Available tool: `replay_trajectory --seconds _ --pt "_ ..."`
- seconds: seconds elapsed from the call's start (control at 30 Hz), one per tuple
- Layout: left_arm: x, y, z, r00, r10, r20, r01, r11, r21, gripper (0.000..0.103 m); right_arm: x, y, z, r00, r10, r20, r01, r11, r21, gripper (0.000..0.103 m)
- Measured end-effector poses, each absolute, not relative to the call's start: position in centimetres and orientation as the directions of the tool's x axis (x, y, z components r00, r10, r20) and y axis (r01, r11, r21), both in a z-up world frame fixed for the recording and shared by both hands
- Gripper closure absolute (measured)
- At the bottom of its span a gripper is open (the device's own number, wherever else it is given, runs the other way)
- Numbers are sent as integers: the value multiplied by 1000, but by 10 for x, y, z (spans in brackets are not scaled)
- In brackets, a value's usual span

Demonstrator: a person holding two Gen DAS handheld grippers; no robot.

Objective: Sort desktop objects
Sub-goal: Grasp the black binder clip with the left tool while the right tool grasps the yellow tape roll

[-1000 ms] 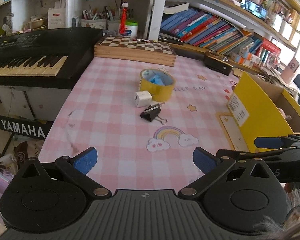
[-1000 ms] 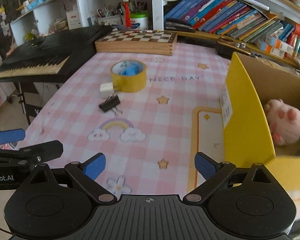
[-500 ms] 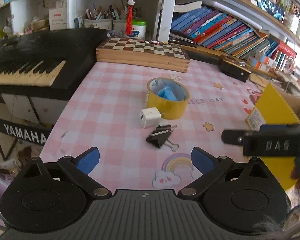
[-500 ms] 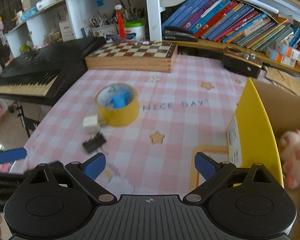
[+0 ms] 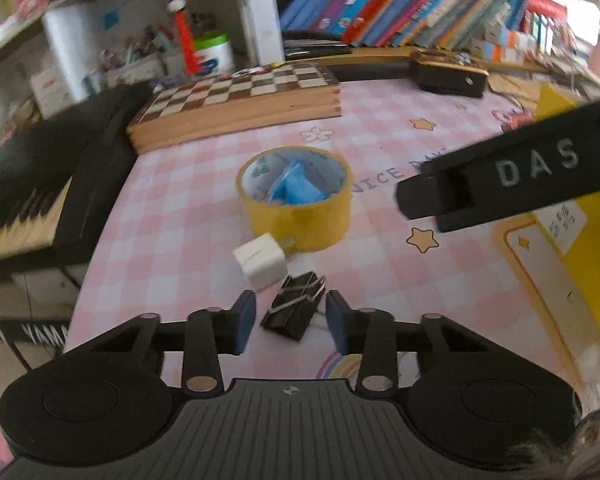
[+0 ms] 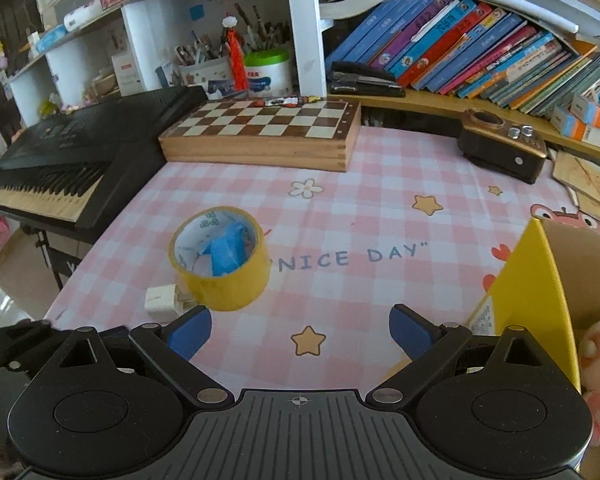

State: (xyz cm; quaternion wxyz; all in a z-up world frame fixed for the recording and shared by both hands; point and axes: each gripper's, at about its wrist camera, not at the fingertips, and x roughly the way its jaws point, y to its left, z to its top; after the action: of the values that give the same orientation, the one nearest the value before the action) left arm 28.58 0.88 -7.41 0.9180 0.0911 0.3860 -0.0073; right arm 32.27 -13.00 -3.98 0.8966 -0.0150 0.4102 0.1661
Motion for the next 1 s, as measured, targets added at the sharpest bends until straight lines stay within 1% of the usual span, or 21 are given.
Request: replay_trajectory --seconds 0.07,0.1,0.17,0.27,0.37,0.53,0.67,0.8,0.97,1.0 --pt "289 3 -77 706 73 -704 123 967 224 86 324 -129 -41 599 296 -744 -315 941 121 6" --pt "291 0 -79 704 79 -706 143 958 249 90 325 -128 -41 596 299 -745 -319 940 121 6" --pt "291 -1 -79 710 78 -700 166 947 274 95 326 -125 -42 592 305 -746 -329 937 122 6" --pt "284 3 -73 730 71 -680 162 948 273 101 329 -120 -44 585 320 -745 -346 930 127 6" --pt "278 15 -65 731 57 -679 122 970 213 102 332 -113 -47 580 333 -743 -367 922 127 6" --pt "263 50 -55 712 13 -702 -14 1000 5 102 345 -91 -56 570 359 -739 -437 894 97 6" --pt "249 73 -53 700 15 -714 -121 988 -98 102 361 -69 -63 560 369 -741 -492 868 61 6" --pt "236 84 -51 698 36 -715 -182 975 -128 102 376 -50 -70 543 381 -749 -524 850 53 6" --pt "227 92 -50 702 55 -710 -208 969 -131 102 391 -33 -81 529 356 -770 -536 844 23 6" --pt "226 93 -49 704 57 -708 -212 968 -133 102 393 -31 -83 524 352 -776 -536 844 21 7"
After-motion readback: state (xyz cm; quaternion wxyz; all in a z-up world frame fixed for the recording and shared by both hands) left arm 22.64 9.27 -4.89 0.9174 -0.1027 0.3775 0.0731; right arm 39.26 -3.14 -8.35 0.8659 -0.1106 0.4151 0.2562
